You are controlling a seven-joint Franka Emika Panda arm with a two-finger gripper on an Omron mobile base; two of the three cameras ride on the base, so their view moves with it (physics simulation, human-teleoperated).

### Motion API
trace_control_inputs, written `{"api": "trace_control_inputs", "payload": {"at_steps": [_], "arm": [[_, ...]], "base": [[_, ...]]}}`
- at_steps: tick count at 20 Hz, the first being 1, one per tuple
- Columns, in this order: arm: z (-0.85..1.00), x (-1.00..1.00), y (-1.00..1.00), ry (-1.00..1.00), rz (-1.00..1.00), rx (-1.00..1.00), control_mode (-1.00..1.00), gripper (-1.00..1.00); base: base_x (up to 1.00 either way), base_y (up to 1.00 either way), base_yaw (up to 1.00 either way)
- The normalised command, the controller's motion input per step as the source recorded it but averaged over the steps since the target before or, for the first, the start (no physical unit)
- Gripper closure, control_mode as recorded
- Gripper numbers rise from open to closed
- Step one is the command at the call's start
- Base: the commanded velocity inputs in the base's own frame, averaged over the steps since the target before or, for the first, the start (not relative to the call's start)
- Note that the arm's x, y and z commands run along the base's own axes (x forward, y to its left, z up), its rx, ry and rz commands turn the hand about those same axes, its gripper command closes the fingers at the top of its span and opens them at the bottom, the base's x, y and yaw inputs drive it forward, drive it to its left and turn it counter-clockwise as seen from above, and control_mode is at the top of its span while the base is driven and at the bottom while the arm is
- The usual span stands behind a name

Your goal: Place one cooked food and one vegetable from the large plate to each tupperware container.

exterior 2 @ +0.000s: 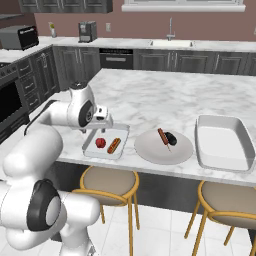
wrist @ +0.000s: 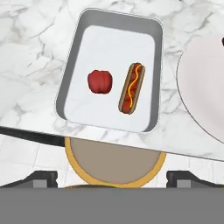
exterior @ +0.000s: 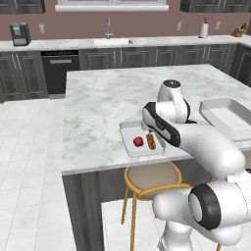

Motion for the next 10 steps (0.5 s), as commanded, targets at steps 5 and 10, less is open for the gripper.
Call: {"api": "trace_control_inputs", "payload": {"at_steps": [5, 10], "arm": [[0.0, -0.02, 0.0, 0.03, 0.0, -0.02, -1.0, -1.0], [-0.02, 0.01, -0.12, 0.0, 0.01, 0.0, -1.0, -1.0]], "base": [[0.0, 0.0, 0.0], [0.0, 0.0, 0.0]]}}
